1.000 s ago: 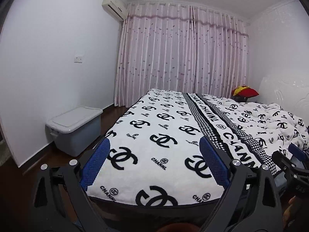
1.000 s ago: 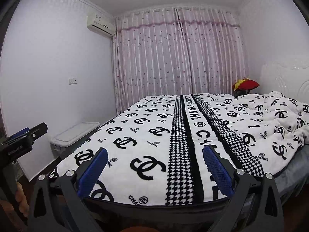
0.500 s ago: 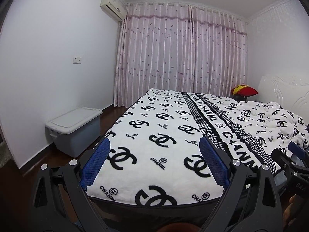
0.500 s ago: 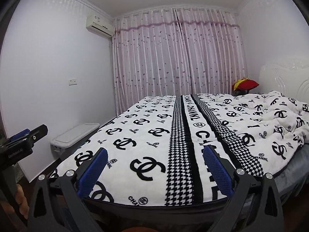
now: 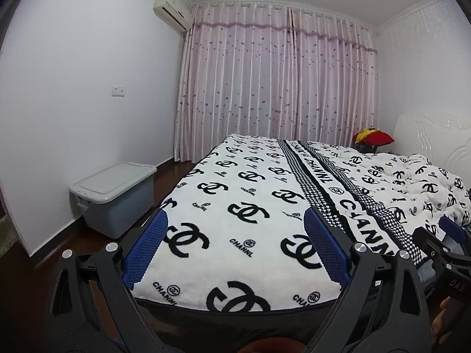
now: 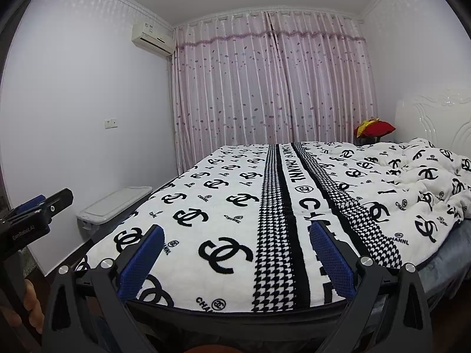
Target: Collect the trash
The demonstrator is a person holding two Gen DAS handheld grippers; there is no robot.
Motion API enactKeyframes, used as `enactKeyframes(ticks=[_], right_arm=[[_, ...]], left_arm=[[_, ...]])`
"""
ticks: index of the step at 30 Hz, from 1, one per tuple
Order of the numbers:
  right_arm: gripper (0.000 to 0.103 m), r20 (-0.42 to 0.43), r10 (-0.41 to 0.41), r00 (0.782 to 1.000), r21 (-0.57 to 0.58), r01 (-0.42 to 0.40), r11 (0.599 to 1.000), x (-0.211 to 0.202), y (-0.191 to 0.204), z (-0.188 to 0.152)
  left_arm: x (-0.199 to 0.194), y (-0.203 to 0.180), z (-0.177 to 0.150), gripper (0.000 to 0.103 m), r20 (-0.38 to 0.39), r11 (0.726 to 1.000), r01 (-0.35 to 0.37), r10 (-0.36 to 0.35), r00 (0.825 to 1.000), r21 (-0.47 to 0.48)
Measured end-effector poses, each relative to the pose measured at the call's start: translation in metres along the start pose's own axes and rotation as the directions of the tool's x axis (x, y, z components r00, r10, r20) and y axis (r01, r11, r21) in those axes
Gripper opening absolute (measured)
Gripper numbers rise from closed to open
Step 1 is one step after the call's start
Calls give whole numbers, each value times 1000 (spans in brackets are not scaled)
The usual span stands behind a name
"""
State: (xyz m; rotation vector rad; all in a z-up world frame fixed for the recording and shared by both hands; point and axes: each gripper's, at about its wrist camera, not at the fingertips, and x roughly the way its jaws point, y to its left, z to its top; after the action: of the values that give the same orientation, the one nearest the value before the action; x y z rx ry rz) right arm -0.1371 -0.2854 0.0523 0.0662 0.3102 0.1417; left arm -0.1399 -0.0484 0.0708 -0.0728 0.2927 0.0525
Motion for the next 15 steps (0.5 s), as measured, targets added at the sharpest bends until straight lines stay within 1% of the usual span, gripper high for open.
enactKeyframes(ticks=[15], right_arm=[[98, -8, 7, 1000, -4, -7, 1000, 2, 1, -3]], left_arm=[[-1, 0, 0, 91, 2, 1000, 4, -4, 1000, 1]])
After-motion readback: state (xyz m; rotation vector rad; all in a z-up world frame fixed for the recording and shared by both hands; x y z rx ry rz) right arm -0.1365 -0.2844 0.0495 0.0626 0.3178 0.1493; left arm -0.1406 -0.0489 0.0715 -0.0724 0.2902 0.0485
